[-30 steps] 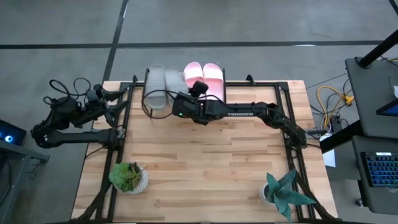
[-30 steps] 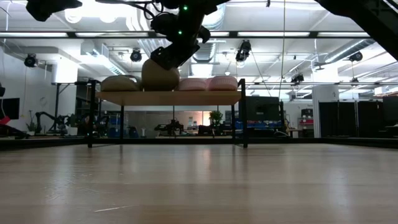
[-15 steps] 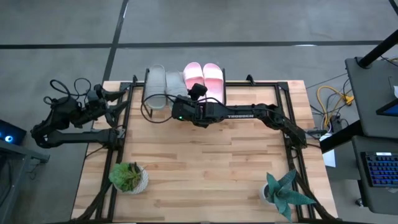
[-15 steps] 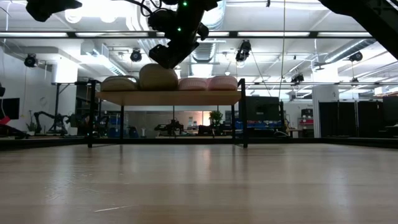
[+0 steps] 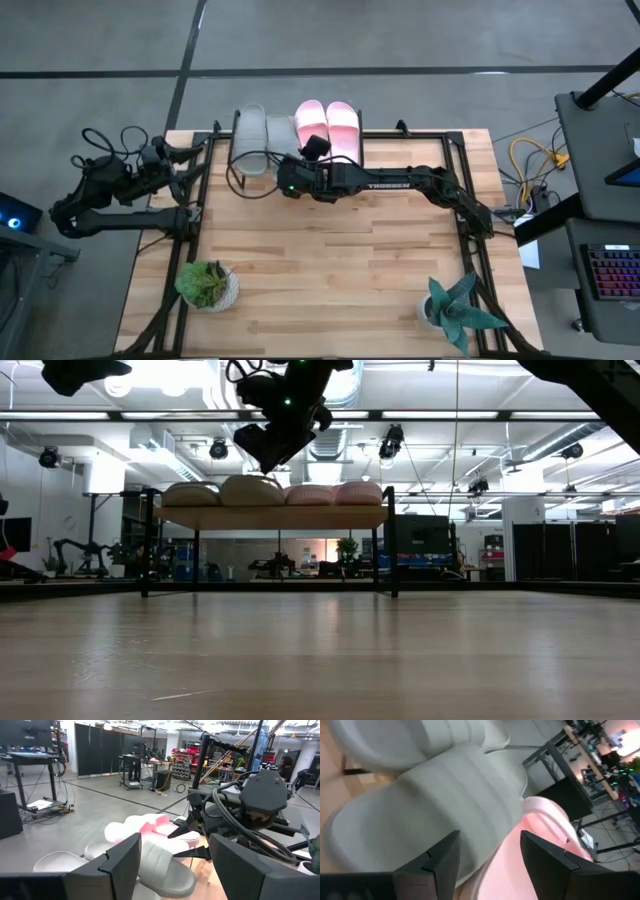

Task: Pick and place slides into the shelf
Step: Put the gray slipper on the shelf, then return to Home Position

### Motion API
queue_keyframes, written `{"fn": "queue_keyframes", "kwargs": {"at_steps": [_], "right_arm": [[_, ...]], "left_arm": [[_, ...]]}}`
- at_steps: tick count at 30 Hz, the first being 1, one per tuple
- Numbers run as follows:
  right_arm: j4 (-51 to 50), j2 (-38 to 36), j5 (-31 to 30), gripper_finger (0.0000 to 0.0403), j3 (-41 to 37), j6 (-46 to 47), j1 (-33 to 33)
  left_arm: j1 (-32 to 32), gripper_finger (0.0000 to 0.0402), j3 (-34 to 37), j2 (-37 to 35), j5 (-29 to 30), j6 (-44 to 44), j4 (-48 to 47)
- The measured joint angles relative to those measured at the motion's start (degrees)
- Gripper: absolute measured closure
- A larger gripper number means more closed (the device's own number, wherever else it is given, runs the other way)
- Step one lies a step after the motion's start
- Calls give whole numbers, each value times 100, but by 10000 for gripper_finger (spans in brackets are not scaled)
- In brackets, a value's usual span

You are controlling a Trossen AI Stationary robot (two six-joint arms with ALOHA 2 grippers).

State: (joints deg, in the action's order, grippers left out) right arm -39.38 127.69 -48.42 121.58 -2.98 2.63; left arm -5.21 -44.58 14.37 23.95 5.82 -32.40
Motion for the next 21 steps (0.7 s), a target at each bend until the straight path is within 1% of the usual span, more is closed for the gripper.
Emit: {"fn": "queue_keyframes", "kwargs": {"at_steps": [4,7,10,12,14,16,19,21], "right_arm": [[-102,-63,85,206,0,-7,-2],[-55,-173,87,206,1,-220,-32],[-2,-249,105,206,9,-557,-84],[17,-277,290,206,9,-776,-128],[68,-331,701,206,9,-837,-176],[171,-416,1316,206,7,-756,-222],[376,-641,2465,206,7,-604,-274],[512,-847,3298,206,7,-416,-313]], "left_arm": [[0,182,0,0,-182,0,-2],[0,182,0,0,-317,0,-7],[0,182,0,1,-653,-6,-6],[0,182,-2,19,-988,-19,-4],[0,182,4,32,-1303,-18,-7],[2,182,82,71,-1521,-20,120],[2,182,324,165,-1745,-54,309],[2,182,436,255,-1790,-77,523]]}}
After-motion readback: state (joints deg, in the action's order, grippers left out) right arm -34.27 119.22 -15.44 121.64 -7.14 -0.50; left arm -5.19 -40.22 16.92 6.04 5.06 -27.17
